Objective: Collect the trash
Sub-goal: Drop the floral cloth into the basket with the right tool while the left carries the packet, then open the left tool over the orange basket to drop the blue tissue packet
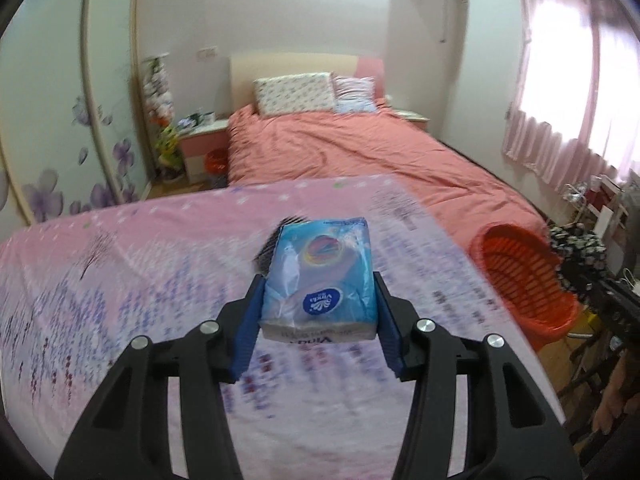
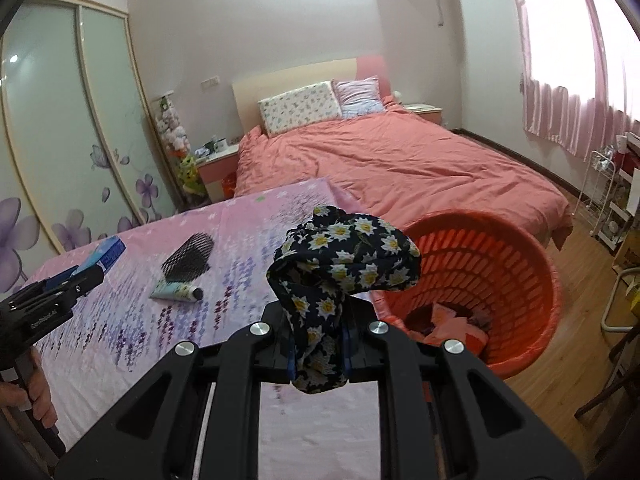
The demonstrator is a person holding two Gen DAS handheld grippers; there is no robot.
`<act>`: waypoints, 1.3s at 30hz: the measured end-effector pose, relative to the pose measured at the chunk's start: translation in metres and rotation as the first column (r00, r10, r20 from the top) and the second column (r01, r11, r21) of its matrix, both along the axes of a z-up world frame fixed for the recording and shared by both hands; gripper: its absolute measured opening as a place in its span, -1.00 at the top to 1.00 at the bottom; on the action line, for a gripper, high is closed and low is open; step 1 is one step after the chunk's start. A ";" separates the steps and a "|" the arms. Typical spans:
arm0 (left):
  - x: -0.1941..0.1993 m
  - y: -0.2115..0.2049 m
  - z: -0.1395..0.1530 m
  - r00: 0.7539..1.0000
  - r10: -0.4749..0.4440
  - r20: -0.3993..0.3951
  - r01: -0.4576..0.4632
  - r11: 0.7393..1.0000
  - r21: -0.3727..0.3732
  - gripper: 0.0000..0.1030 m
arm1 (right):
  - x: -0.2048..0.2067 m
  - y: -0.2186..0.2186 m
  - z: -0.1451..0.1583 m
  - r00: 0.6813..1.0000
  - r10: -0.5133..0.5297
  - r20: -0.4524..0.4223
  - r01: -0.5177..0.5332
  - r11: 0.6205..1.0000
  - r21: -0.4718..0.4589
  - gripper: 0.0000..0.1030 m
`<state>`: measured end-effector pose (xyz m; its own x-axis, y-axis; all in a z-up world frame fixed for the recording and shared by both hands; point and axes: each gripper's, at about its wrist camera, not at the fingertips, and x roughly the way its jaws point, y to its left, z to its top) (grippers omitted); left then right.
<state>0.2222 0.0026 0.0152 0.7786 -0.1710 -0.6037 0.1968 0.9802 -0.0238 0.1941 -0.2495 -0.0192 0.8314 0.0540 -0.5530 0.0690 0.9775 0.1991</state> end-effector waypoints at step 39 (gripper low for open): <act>0.065 -0.249 -0.080 0.931 -0.343 -0.127 0.348 0.937 0.018 -0.40 | 0.033 -0.153 -0.050 0.978 -0.195 -0.076 0.207 0.955 0.211 -0.10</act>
<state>0.2868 -0.2459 -0.0648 0.5970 -0.3901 -0.7010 0.5212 0.8529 -0.0308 0.2270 -0.4023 -0.0696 0.8067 0.0120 -0.5909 0.2761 0.8763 0.3947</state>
